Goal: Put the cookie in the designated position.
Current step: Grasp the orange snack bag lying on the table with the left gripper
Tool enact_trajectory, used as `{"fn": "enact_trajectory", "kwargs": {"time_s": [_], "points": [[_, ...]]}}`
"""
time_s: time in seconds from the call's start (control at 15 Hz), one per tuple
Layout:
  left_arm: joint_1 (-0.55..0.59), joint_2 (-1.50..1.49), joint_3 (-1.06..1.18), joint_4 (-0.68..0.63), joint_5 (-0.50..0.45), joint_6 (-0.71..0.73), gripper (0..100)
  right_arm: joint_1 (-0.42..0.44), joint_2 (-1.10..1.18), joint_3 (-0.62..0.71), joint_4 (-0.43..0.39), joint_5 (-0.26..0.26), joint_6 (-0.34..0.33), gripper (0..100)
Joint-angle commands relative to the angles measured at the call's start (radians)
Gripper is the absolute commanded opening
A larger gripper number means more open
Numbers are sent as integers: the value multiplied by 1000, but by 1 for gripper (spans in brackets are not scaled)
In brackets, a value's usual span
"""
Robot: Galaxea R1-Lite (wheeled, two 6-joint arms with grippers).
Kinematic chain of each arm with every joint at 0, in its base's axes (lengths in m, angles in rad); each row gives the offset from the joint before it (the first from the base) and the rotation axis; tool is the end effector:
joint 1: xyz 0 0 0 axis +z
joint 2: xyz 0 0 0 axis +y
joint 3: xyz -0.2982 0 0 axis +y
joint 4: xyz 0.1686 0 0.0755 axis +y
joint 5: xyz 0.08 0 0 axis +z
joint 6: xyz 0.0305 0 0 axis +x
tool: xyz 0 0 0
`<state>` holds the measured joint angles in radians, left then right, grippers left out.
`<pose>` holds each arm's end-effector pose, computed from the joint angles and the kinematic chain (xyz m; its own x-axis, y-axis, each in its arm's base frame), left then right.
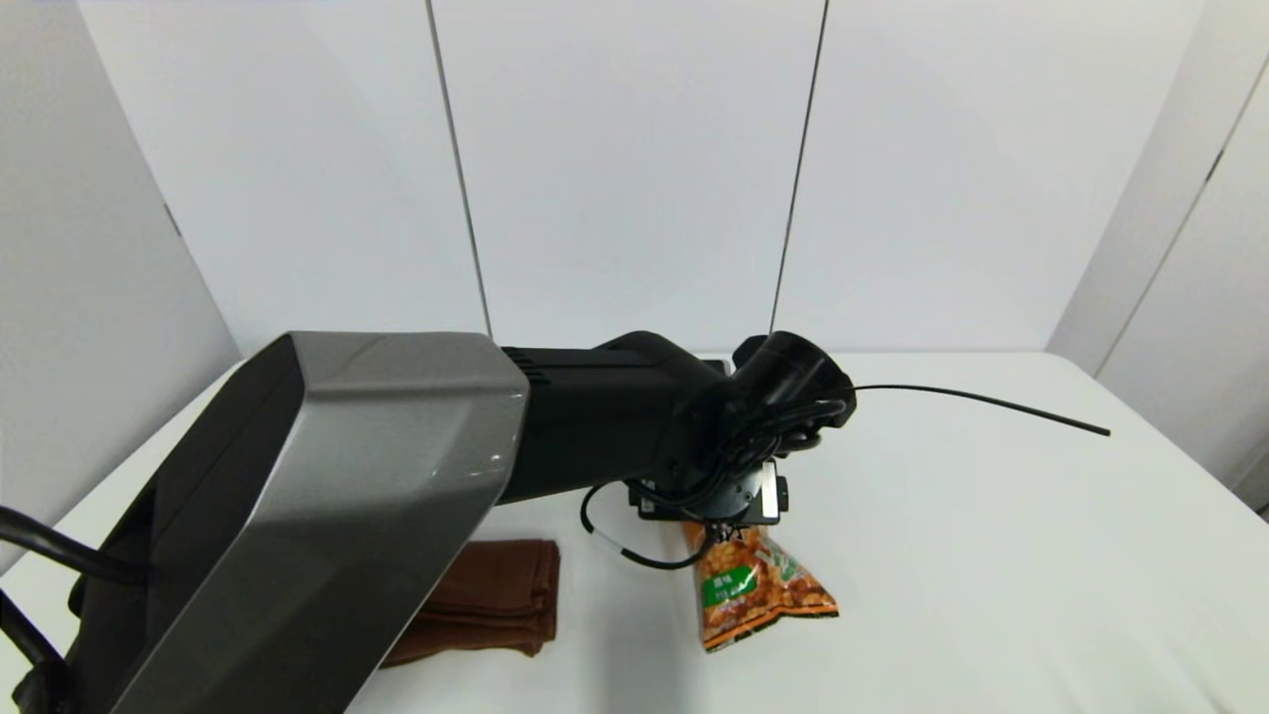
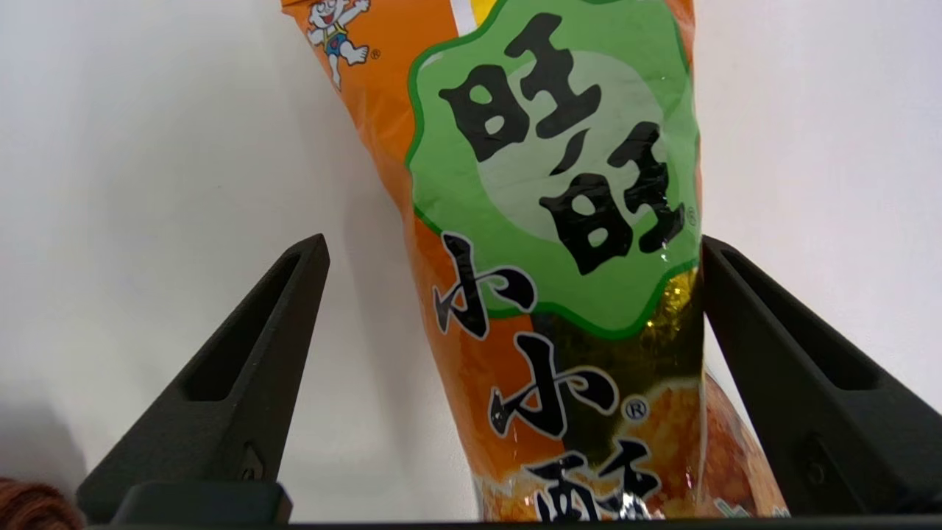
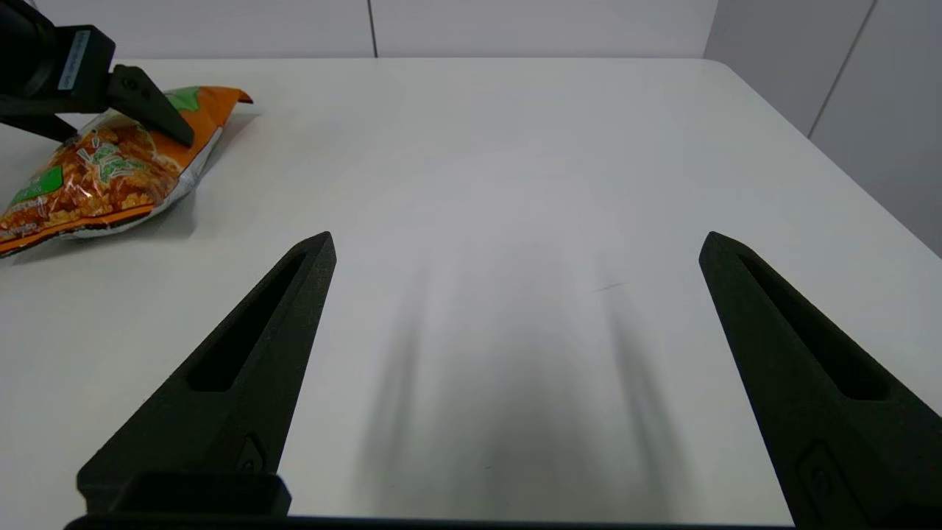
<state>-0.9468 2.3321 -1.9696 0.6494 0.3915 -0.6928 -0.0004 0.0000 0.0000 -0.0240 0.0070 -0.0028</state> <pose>0.2709 -0.3564 0.1350 0.5960 -0.1748 -0.7837 0.1698 0.9814 -0.0897 -0.0191 0.0002 0.0782 0.9997 0.0066 0.0240 -0.0065 1.0000 -0.0030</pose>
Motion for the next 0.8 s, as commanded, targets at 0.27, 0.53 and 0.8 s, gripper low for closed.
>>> {"fn": "enact_trajectory", "kwargs": {"time_s": [0.27,0.53,0.8], "points": [[2,18,0,-34,0,-2,100,0,0,9,-1,1,0,100],[2,29,0,-34,-2,-1,100,0,2,9,-1,1,0,100],[2,36,0,-34,-2,4,100,0,0,9,-1,1,0,100]]}}
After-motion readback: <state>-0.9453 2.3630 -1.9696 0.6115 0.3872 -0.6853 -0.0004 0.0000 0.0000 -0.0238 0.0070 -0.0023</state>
